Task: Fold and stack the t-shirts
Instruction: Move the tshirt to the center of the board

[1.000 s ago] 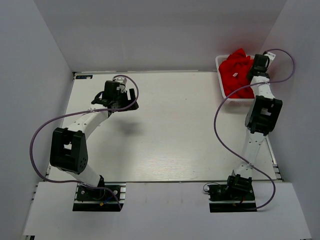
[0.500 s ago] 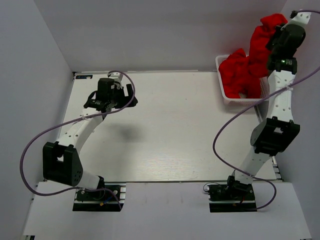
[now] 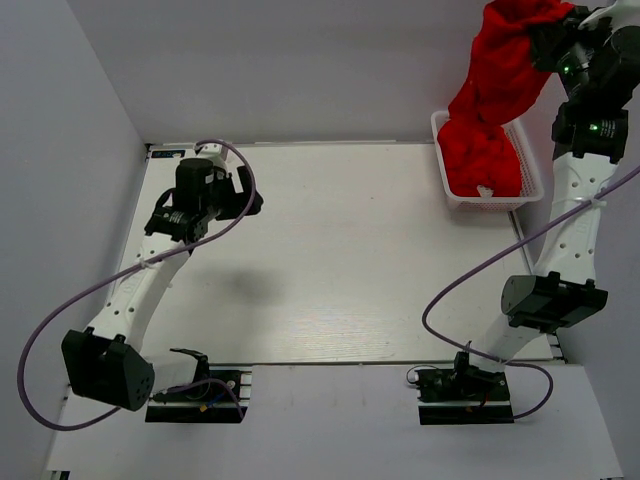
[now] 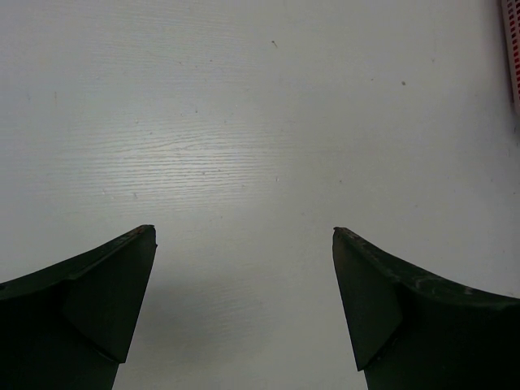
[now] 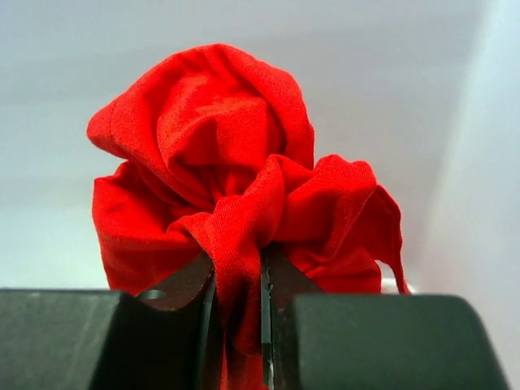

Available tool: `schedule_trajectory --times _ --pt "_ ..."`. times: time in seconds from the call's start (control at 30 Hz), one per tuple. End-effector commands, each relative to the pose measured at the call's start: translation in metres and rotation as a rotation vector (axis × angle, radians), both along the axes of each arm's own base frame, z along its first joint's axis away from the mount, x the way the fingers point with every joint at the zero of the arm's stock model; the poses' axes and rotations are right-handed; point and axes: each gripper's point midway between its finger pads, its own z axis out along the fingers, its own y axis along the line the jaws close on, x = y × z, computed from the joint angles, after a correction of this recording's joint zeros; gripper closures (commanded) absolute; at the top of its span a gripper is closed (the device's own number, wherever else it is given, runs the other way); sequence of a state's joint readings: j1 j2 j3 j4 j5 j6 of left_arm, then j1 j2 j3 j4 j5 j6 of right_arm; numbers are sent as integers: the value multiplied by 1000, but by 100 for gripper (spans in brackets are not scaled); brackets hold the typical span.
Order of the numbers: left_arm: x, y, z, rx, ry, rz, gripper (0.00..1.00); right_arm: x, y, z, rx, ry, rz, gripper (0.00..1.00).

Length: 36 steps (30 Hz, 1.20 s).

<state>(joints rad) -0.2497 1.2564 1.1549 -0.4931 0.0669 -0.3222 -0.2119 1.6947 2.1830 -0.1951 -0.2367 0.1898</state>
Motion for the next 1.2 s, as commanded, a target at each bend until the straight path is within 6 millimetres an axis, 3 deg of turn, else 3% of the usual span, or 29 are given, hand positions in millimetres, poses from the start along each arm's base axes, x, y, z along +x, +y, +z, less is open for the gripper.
schedule_trajectory --times 0.0,0.1,0.17,0.2,0.27,0.3,0.33,0.37,0.4,0.43,0.5,0.53,0.6,0.63,0.67,0.73,0.77,0.83,0.87,0.9,0.93,0.97,1.0,1.03,1.17 --pt "-11 16 24 13 -34 69 0 -48 56 48 -19 -122 240 100" --pt "-21 21 23 25 -13 78 0 -66 106 37 -45 -98 481 100" --pt "-26 23 28 20 -20 91 0 -80 127 35 -52 -95 584 100" --pt "-28 24 25 24 -8 91 0 -85 149 25 -57 -78 667 100" --pt "-31 28 22 31 1 115 0 -94 166 19 -84 -80 720 100" --pt "-35 29 22 33 8 115 0 -91 181 1 -74 -40 757 100" --pt "-34 31 22 39 7 124 0 -101 199 0 -90 -49 796 100" --pt "-37 34 22 47 11 134 0 -101 215 -14 -84 -22 827 100" --pt "-41 34 18 43 32 140 0 -99 222 -28 -95 -3 836 100" --pt "-40 36 18 48 31 149 0 -105 245 -44 -87 27 881 100" --pt "-44 39 15 50 43 163 0 -105 261 -62 -88 49 908 100" --pt "-46 39 13 53 51 163 0 -108 285 -102 -70 141 960 100" --pt "-48 39 12 46 53 168 0 -101 302 -127 -50 179 963 100" --pt "-48 39 12 46 53 168 0 -102 319 -170 -33 280 992 100" --pt "-50 40 11 49 62 168 0 -101 324 -187 -16 324 996 100" --pt "-50 40 11 49 62 168 0 -107 337 -241 12 429 1010 100" --pt "-51 40 9 52 72 168 0 -110 343 -255 15 453 1017 100" --pt "-50 40 5 57 85 168 0 -111 346 -294 2 517 964 100" --pt "-51 40 0 60 95 167 0 -120 351 -325 -17 581 960 100" --pt "-51 37 -3 62 105 147 0 -115 347 -337 -40 597 908 100" --pt "-51 33 -5 49 107 129 0 -119 347 -357 -58 641 900 95" --pt "-51 31 -13 55 128 112 0 -118 346 -370 -78 675 862 83" --pt "-48 28 -14 47 129 100 0 -119 346 -387 -93 719 847 59" --pt "-51 25 -20 39 146 83 0 -112 341 -396 -115 731 788 10" --pt "-46 20 -32 41 169 60 0 -108 330 -414 -157 818 681 10"
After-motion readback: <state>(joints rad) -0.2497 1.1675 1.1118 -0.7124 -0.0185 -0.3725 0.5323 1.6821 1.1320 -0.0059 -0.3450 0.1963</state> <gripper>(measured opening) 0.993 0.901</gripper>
